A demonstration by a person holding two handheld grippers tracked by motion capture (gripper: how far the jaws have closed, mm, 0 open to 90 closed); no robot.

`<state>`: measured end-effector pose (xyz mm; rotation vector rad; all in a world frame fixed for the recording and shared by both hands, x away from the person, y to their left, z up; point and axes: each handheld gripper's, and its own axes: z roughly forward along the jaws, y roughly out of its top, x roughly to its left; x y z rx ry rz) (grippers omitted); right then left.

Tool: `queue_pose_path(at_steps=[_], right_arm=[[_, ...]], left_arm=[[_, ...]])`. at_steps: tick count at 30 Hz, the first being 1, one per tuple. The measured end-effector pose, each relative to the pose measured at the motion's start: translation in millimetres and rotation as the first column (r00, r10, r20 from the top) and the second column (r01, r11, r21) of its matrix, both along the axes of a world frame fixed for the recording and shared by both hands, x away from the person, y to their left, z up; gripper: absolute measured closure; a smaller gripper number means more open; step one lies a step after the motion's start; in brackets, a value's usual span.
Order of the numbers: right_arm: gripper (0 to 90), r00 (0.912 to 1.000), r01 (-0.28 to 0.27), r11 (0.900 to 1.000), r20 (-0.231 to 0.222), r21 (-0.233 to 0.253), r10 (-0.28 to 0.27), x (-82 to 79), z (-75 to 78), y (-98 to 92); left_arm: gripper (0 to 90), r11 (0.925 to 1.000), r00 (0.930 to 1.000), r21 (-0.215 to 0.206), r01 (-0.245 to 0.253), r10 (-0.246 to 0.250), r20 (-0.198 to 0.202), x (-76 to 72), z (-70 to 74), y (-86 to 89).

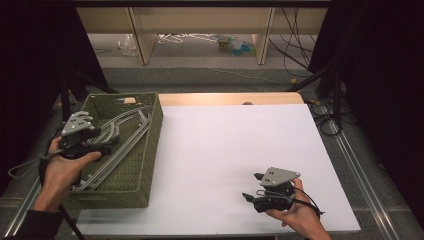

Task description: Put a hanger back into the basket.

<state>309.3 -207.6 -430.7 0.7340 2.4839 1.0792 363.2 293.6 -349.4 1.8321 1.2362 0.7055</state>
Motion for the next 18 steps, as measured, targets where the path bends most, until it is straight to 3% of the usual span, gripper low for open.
queue_pose_path(at_steps=[9, 13, 18], right_arm=[[29.6, 1.0, 0.001, 1.0, 0.003, 0.001, -0.001, 0.1, 0.0, 0.0], [29.4, 1.0, 0.004, 1.0, -0.007, 0.011, -0.004, 0.1, 0.1, -0.6], [28.4, 1.0, 0.002, 1.0, -0.001, 0.017, -0.002, 1.2, -0.5, -0.8]], left_arm=[[30.9, 0.9917, 0.9921, -0.034, 0.124, -0.123, 0.026, -15.8, -2.5, -40.7], [29.8, 0.9883, 0.9883, -0.038, 0.148, -0.146, 0.042, -20.1, -4.0, -54.3], [26.5, 0.9804, 0.9817, -0.071, 0.184, -0.179, 0.065, -24.8, -9.2, -71.0]])
